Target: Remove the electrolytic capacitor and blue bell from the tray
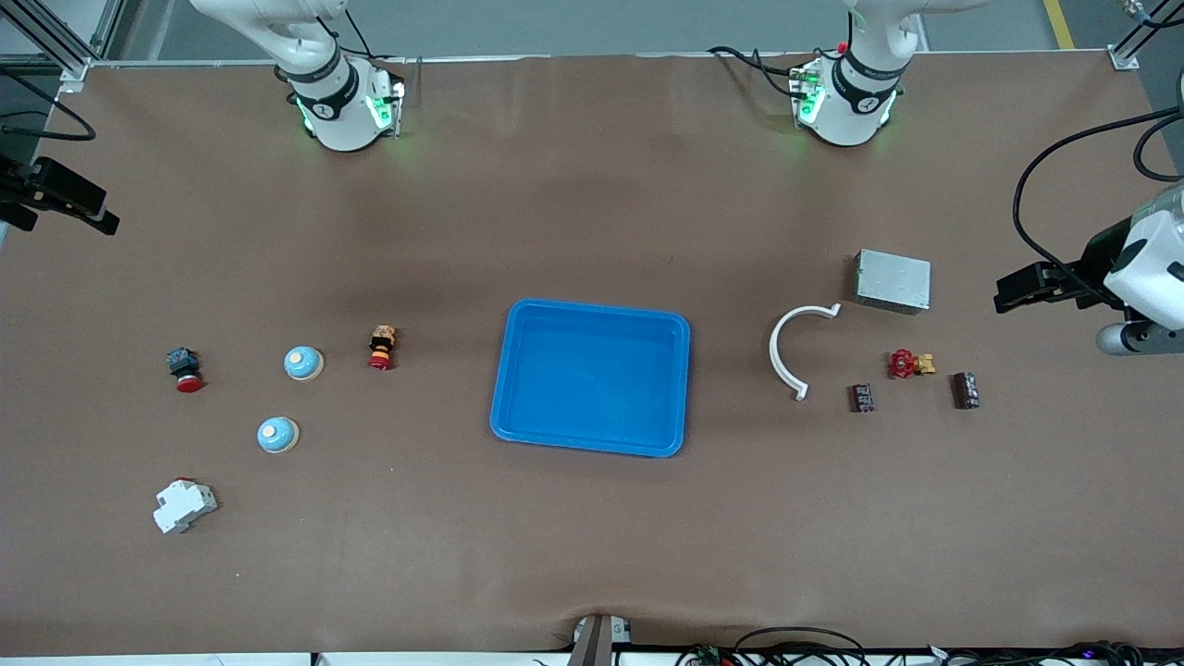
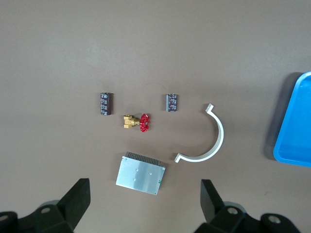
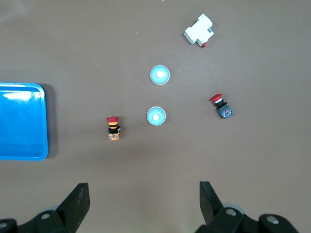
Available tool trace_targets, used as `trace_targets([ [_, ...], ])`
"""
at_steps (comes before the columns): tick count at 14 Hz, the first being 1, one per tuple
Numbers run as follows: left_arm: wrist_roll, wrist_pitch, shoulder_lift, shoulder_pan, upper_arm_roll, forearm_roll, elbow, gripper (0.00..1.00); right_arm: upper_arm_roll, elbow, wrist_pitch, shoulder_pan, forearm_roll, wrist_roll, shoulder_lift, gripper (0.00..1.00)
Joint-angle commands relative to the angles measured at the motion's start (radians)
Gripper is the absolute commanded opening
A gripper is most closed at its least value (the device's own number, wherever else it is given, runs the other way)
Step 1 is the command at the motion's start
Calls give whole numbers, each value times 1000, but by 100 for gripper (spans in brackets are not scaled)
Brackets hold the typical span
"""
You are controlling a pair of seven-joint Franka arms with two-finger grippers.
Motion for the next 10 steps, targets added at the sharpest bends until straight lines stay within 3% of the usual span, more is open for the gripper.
trace_targets([
  [1,-10,-9,-12,-7,2,4,4,100,-1,2,7,-5,15,10,1,100],
  [10,30,4,-19,52,11,-9,38,100,-2,2,18,-5,-30,-3,1,100],
])
